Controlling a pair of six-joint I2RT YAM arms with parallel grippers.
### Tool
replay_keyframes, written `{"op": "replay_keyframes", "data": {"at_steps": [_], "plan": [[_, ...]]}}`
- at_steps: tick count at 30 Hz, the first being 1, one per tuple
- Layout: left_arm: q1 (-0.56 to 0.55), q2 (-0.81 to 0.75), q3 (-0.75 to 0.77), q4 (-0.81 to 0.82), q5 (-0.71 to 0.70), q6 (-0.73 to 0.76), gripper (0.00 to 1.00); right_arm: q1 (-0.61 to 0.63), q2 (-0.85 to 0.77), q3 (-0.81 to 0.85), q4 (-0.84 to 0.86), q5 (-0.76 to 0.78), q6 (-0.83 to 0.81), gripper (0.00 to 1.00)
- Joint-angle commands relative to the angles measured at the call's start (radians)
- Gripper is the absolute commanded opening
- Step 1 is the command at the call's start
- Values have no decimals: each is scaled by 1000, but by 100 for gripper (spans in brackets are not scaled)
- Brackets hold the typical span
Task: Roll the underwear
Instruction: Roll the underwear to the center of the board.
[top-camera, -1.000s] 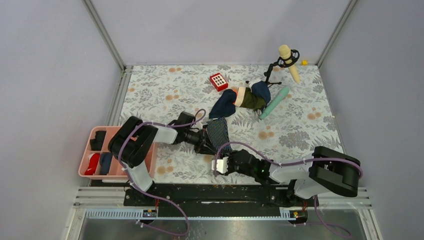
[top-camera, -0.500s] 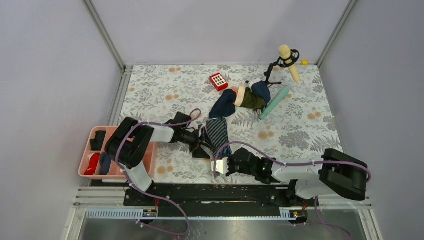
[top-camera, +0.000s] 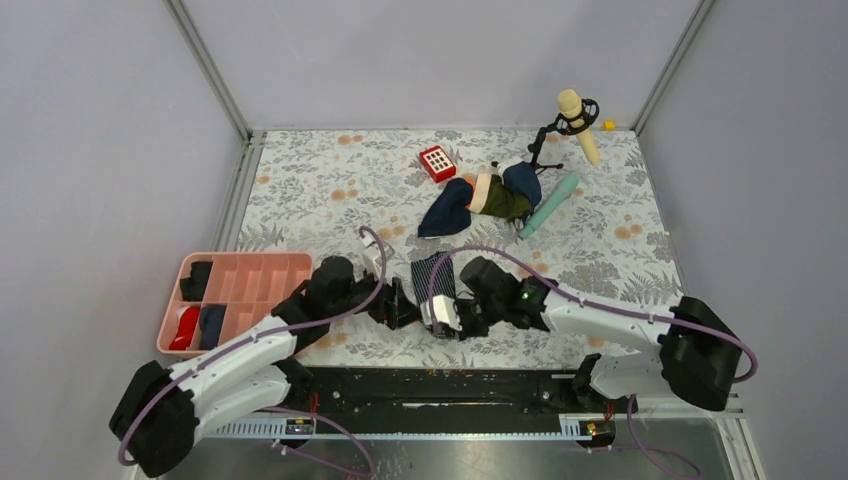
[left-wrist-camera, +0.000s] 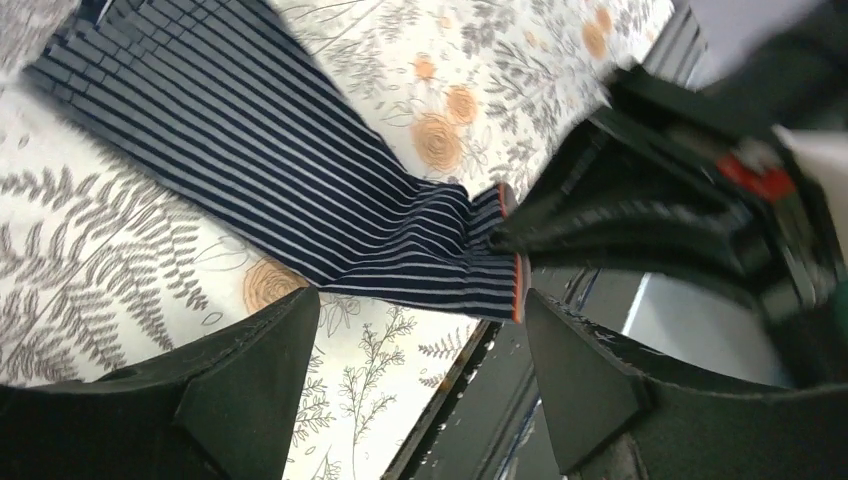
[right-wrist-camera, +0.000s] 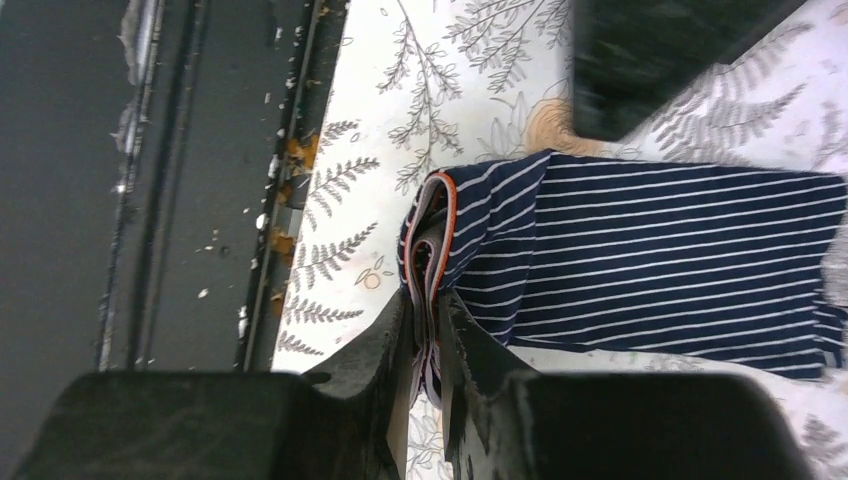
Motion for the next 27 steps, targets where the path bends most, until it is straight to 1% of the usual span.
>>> {"op": "replay_keyframes", "data": {"at_steps": [1, 4, 6, 8, 12, 17, 20, 22, 24, 27], "plan": [[-129, -142, -70, 127, -142, 281, 75, -87, 100, 129, -276, -250, -19, 0], [-218, -202, -126, 159, -92, 413, 73, -136, 191, 223, -388, -343, -36, 0], [-266, -210, -152, 187, -80, 444, 71, -161, 264, 288, -469, -405, -63, 0], [-319, -183, -145, 212, -66, 468, 70, -178, 355, 369, -578, -447, -98, 0], [-415, -180, -157, 238, -124, 556, 68, -212, 515, 509, -738, -510, -153, 0], [-503, -189, -158, 214, -193, 699, 65, -219, 745, 732, -1018, -551, -313, 0], [-543, -167, -157, 227, -205, 828, 65, -224, 868, 838, -1159, -569, -392, 0], [-558, -141, -167, 249, -235, 912, 64, -227, 928, 895, -1220, -585, -410, 0], [-563, -113, -171, 251, -236, 965, 61, -228, 997, 957, -1310, -612, -445, 0], [-565, -98, -181, 240, -214, 1023, 57, -235, 1059, 995, -1363, -653, -464, 0]]}}
